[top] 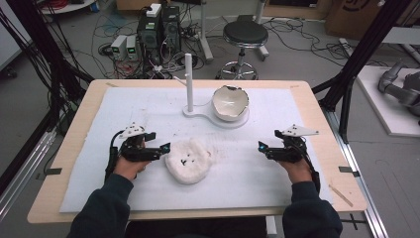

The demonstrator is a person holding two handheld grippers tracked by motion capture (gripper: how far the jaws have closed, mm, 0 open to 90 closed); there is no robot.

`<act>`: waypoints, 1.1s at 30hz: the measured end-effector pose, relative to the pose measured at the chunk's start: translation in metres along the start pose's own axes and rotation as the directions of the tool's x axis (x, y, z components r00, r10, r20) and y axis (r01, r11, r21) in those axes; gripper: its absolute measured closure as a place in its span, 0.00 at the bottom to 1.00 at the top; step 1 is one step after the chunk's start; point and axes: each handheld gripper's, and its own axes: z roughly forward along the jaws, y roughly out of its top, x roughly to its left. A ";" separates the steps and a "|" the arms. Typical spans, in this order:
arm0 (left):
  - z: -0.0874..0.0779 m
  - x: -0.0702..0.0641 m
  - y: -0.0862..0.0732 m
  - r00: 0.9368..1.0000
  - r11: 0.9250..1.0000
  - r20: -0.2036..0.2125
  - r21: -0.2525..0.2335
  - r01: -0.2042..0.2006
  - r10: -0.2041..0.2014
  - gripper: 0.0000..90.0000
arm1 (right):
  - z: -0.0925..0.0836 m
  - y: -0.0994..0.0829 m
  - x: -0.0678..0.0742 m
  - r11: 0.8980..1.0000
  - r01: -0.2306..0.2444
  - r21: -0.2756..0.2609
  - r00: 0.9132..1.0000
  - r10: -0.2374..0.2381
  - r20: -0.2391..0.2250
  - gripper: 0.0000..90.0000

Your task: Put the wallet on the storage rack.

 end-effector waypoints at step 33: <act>0.010 -0.047 0.012 0.985 0.976 0.157 -0.214 -0.040 0.074 0.89 | 0.025 0.013 0.043 1.000 0.019 0.007 0.979 -0.017 -0.203 0.20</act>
